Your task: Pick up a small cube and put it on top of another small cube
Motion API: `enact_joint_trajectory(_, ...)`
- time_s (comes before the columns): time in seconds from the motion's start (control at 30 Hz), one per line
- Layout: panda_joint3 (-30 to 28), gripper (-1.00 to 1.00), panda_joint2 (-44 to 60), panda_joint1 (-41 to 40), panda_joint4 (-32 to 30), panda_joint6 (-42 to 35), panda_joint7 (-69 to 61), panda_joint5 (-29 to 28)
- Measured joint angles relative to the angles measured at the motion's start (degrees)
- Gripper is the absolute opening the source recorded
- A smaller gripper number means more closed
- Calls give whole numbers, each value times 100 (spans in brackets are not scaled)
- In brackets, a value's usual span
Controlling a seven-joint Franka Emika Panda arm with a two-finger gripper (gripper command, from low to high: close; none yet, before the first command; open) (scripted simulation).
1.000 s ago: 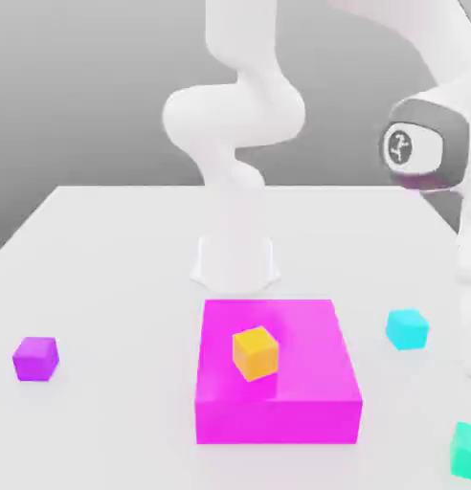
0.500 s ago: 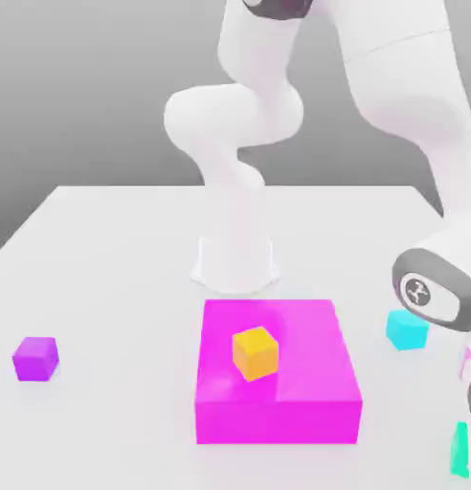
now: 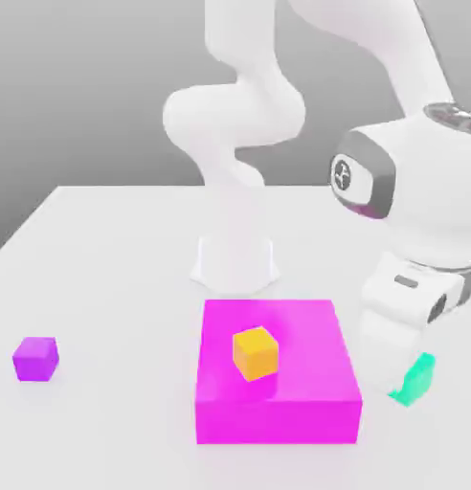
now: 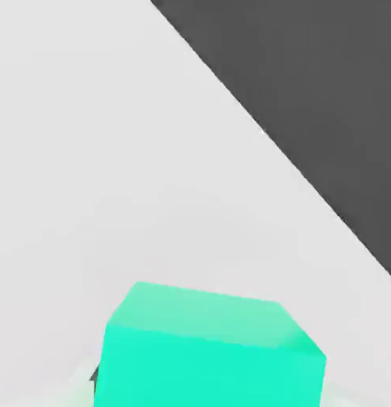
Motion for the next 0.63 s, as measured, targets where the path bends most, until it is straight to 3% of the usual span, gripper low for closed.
enact_joint_trajectory(0.33, -458, -100, -2078, -792, -1476, -586, 1296, 287)
enact_joint_trajectory(0.5, -487, -100, -1532, -915, -1818, 305, 1455, 307)
enact_joint_trajectory(0.53, -485, 100, -1343, -919, -1862, 538, 1460, 304)
enact_joint_trajectory(0.63, -485, 100, -1343, -919, -1862, 538, 1460, 304)
